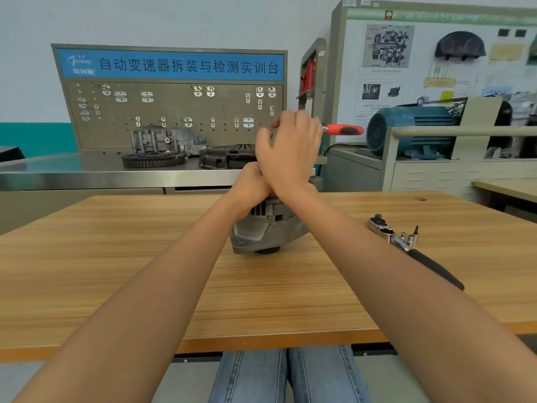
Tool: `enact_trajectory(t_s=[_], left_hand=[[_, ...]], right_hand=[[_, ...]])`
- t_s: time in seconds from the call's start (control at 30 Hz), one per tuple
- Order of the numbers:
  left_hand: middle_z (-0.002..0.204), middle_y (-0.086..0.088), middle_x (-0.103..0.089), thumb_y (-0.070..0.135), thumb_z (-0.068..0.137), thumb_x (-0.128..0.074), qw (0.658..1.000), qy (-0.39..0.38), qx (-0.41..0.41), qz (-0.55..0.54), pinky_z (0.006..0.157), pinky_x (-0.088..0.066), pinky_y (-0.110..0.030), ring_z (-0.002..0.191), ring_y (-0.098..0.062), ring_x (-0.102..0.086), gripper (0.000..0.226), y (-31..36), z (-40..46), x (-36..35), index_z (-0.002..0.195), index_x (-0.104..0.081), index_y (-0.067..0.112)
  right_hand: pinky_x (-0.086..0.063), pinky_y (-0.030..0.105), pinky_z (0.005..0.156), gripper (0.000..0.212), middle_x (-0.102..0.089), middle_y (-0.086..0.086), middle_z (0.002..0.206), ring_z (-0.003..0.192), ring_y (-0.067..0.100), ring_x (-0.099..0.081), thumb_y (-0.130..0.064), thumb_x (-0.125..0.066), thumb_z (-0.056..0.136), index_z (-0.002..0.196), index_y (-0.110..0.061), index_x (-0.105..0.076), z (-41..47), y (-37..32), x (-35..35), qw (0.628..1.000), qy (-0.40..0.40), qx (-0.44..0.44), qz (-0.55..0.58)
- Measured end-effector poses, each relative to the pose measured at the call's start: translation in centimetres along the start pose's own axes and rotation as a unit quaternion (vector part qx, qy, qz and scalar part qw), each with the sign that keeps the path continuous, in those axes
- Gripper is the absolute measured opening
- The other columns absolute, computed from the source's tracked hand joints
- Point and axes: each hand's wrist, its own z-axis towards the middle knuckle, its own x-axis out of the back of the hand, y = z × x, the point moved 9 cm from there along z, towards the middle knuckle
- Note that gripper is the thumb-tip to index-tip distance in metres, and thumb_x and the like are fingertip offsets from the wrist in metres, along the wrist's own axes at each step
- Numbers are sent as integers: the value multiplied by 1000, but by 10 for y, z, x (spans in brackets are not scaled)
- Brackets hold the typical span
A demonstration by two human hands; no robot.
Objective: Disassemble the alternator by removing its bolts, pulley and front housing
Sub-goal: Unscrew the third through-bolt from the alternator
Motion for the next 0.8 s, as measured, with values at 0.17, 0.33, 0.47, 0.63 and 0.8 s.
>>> enact_trajectory(t_s=[0.17, 0.33, 0.47, 0.63, 0.8], left_hand=[[69, 0, -56, -3, 90, -48, 1000, 11, -13, -2, 49, -38, -7, 57, 1, -48, 16, 3, 0, 1, 83, -58, 7], [45, 15, -55, -2, 89, -49, 999, 13, -10, -33, 46, -34, -4, 42, 9, -47, 30, 4, -2, 0, 64, -55, 14], [55, 20, -63, 3, 90, -54, 998, 5, -19, -53, 51, -39, -4, 53, 11, -55, 29, 5, -2, -3, 71, -62, 24], [68, 17, -68, 10, 91, -55, 998, -9, -14, -55, 60, -43, -10, 65, 4, -58, 24, 3, 0, -4, 79, -65, 27], [87, 12, -68, 13, 92, -53, 998, -21, -14, -61, 71, -45, -19, 82, -3, -59, 21, 0, 3, -4, 101, -64, 27]], right_hand=[[-19, 38, 114, 29, -58, 8, 101, 104, 24, -49, -20, -49, 81, 102, -3, -59, -2, 0, 3, 1000, 8, 19, 9], [-38, 36, 85, 20, -48, 2, 74, 80, 19, -44, -17, -48, 87, 68, -10, -47, 9, 0, -5, 990, -51, -22, 127], [-33, 29, 62, 36, -37, 3, 57, 64, 18, -38, -17, -39, 89, 54, -12, -38, 12, 7, -23, 909, -124, -159, 364], [-38, 23, 63, 46, -40, 3, 52, 60, 16, -41, -14, -37, 92, 46, -13, -37, 16, 16, -39, 863, -137, -241, 423], [-34, 17, 61, 46, -43, 1, 56, 59, 12, -43, -17, -33, 94, 49, -12, -39, 17, 24, -43, 870, -144, -238, 408]])
